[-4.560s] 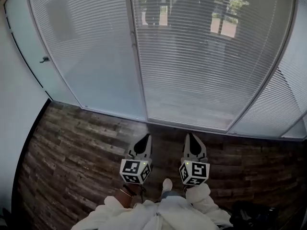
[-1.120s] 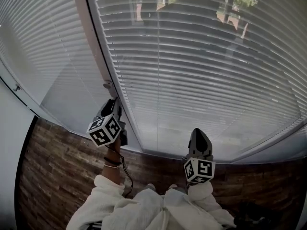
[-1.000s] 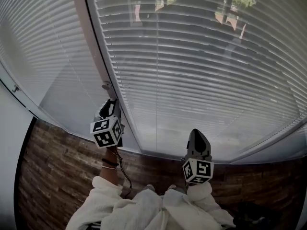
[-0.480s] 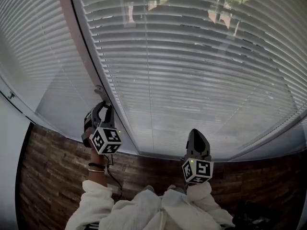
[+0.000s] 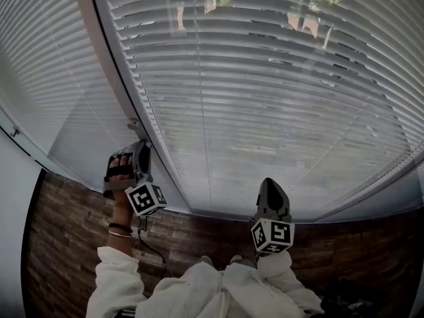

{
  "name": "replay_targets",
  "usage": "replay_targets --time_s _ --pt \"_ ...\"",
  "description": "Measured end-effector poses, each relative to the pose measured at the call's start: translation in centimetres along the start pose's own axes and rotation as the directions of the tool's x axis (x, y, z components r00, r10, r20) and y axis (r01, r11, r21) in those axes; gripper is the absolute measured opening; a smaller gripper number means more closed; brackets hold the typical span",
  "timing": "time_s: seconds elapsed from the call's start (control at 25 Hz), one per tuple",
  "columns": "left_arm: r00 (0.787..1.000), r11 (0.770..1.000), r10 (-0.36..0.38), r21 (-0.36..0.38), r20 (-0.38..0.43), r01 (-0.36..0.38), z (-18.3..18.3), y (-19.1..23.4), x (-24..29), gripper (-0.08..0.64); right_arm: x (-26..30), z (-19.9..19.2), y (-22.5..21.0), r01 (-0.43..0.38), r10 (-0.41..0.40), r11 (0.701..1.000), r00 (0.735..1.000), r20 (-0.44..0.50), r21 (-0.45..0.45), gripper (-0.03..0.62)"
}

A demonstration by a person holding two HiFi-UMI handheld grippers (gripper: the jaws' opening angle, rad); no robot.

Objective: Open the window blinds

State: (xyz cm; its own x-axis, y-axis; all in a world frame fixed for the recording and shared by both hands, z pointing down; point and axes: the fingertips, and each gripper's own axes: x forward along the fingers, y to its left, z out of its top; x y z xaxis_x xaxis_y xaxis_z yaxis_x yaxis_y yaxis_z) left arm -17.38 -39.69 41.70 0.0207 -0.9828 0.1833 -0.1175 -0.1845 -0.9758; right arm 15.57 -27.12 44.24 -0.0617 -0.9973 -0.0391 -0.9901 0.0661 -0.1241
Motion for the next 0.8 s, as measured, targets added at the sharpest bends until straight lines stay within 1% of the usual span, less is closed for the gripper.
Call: replay_targets --time_s 0.04,0.08,0.12,0.16,0.2,0.24,0.28,0.32,0.36,0.4,0.44,0.48,0.52,0.56,0.6,0.64,0.68,0.8 --pt "1.000 0.998 0.003 -0.064 0.014 -0.002 0.0 0.0 -0.1 0.123 0.0 0.0 0.0 -0.001 0.001 1.000 1.000 0.000 0.004 0.012" --pt "0.999 0.985 0.007 -0.173 0.034 -0.001 0.0 0.0 -0.2 0.123 -0.1 -0.1 0.0 -0.003 0.003 1.000 1.000 0.000 0.007 0.011" --pt "0.998 0.947 0.016 -0.321 0.056 0.003 -0.1 -0.1 -0.4 0.123 -0.3 -0.2 -0.1 -0.004 0.004 1.000 1.000 -0.001 0.008 0.012" --pt "0.997 0.870 0.027 -0.493 0.075 0.014 -0.3 -0.2 -0.6 0.124 -0.4 -0.4 -0.1 -0.006 0.006 1.000 1.000 -0.003 0.009 0.012" --pt "0.995 0.743 0.037 -0.669 0.090 0.033 -0.6 -0.1 -0.9 0.129 -0.4 -0.5 -0.1 -0.008 0.008 1.000 1.000 -0.005 0.009 0.012" --pt "0.993 0.559 0.049 -0.827 0.106 0.060 -1.0 0.1 -1.2 0.147 -0.4 -0.6 0.0 -0.008 0.008 1.000 1.000 -0.009 0.011 0.012" --pt "0.990 0.329 0.068 -0.939 0.125 0.096 -1.4 0.5 -1.5 0.158 -0.3 -0.6 0.0 -0.008 0.009 1.000 1.000 -0.013 0.013 0.011" --pt "0.984 0.080 0.098 -0.987 0.146 0.139 -1.7 1.0 -1.8 0.161 -0.3 -0.7 -0.1 -0.008 0.008 1.000 1.000 -0.017 0.016 0.012" --pt "0.976 -0.169 0.135 -0.967 0.170 0.191 -2.0 1.3 -2.0 0.161 -0.3 -0.8 -0.2 -0.006 0.006 1.000 1.000 -0.019 0.019 0.012" --pt "0.965 -0.405 0.174 -0.879 0.198 0.253 -2.2 1.3 -2.0 0.161 -0.4 -0.8 -0.3 -0.004 0.004 1.000 1.000 -0.020 0.021 0.012" --pt "0.950 -0.612 0.213 -0.727 0.229 0.312 -2.1 1.2 -2.0 0.161 -0.6 -0.9 -0.5 -0.003 0.003 1.000 1.000 -0.020 0.023 0.011" --pt "0.934 -0.768 0.251 -0.535 0.255 0.352 -1.8 1.1 -1.8 0.161 -0.8 -1.0 -0.5 -0.002 0.002 1.000 1.000 -0.020 0.024 0.011" --pt "0.920 -0.863 0.284 -0.346 0.271 0.368 -1.6 1.0 -1.7 0.161 -0.8 -1.0 -0.5 -0.001 0.002 1.000 1.000 -0.020 0.025 0.011" --pt "0.911 -0.909 0.306 -0.199 0.276 0.365 -1.5 0.8 -1.4 0.161 -0.9 -1.1 -0.5 -0.001 0.001 1.000 1.000 -0.021 0.024 0.012" --pt "0.909 -0.929 0.313 -0.110 0.274 0.353 -1.6 0.6 -1.2 0.161 -0.8 -1.1 -0.5 -0.001 0.002 1.000 1.000 -0.021 0.024 0.012" --pt "0.912 -0.938 0.309 -0.073 0.270 0.340 -1.7 0.3 -0.9 0.161 -0.8 -1.1 -0.4 -0.002 0.002 1.000 1.000 -0.022 0.023 0.012" --pt "0.914 -0.941 0.303 -0.068 0.269 0.332 -1.8 0.2 -0.8 0.161 -0.7 -1.1 -0.3 -0.002 0.002 1.000 1.000 -0.022 0.024 0.012" --pt "0.918 -0.942 0.292 -0.087 0.269 0.325 -1.8 0.4 -0.5 0.150 -0.7 -0.8 -0.5 0.005 -0.004 1.000 1.000 -0.020 0.026 0.012"
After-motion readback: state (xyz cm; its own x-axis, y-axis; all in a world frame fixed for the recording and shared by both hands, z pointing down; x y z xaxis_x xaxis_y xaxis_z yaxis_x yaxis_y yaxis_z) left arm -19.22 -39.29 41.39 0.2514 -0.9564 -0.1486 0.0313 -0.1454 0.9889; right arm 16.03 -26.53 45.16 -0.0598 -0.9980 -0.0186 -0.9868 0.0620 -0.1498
